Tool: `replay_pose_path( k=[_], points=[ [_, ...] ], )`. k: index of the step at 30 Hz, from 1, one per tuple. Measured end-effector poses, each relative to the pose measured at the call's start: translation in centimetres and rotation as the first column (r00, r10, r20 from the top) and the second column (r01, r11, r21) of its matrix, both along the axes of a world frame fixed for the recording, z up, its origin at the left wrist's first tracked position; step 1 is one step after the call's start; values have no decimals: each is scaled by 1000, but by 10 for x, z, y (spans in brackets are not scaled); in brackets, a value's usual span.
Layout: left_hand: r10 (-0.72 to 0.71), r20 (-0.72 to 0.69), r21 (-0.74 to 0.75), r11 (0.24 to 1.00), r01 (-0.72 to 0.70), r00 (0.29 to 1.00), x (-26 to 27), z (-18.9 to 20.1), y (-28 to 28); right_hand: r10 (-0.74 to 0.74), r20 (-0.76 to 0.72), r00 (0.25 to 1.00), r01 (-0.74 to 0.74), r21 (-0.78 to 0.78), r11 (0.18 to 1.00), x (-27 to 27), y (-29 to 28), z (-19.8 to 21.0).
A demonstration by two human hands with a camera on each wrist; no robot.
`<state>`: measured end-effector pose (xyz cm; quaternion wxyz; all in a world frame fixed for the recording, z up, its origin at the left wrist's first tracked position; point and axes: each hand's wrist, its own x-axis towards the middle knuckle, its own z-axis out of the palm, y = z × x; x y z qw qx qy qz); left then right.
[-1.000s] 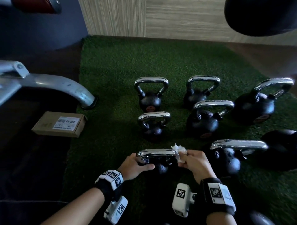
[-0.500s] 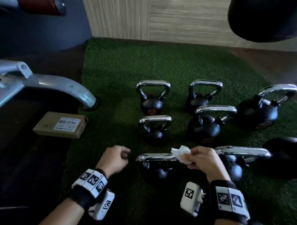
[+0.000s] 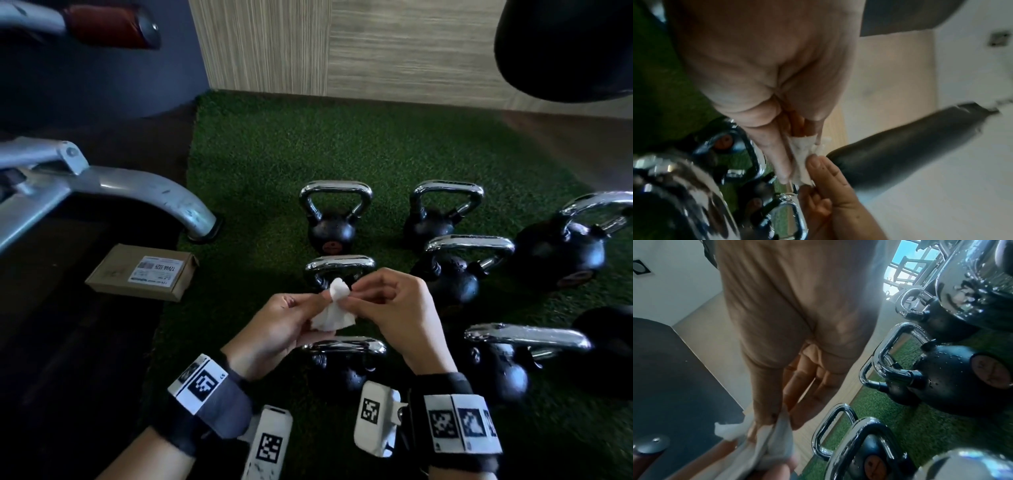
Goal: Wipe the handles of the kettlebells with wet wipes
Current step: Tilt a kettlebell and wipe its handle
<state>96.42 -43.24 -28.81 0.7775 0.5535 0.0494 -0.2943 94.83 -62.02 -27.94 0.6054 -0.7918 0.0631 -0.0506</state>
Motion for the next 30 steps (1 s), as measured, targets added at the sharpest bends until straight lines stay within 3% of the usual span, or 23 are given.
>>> replay_pose_path(
  k=[6, 7, 9, 10, 12, 14, 17, 21, 22, 26, 30],
  points=[
    [72, -31, -42, 996, -73, 997, -6, -3, -1, 204, -6, 979, -202, 137, 970, -7, 0, -2],
    [80, 2, -11, 997, -80, 997, -7, -5, -1, 246, -18, 969, -240, 163, 957, -9, -4, -2],
    [69, 206, 129, 987, -97, 976, -10, -10, 0, 252, -27, 967, -246, 142, 959, -9, -19, -9],
    [51, 361, 228, 963, -141, 931, -11, -14, 1, 209, -35, 977, -205, 92, 974, -8, -30, -18],
    [-22, 647, 376, 879, -294, 762, -16, -23, 3, 58, -116, 992, -67, -72, 995, -6, -56, -49],
    [-155, 793, 426, 833, -354, 590, -22, -36, 3, -10, -265, 964, -53, -230, 972, -8, -74, -82],
    [-440, 808, 580, 712, -397, 391, -25, -58, 0, 107, -431, 896, -227, -238, 944, -19, -70, -118],
    [-579, 761, 648, 652, -393, 295, -22, -72, 1, 102, -425, 899, -157, -96, 983, -30, -49, -148],
    [-576, 761, 648, 651, -395, 299, -21, -75, 4, 63, -412, 909, -110, -90, 990, -31, -46, -151],
    [-326, 802, 565, 687, -457, 501, -17, -86, 21, -27, -392, 920, -8, -87, 996, -36, -43, -160],
    [-392, 814, 573, 660, -486, 428, -25, -91, 17, -41, -395, 918, 15, -67, 998, -34, -42, -168]
  ],
)
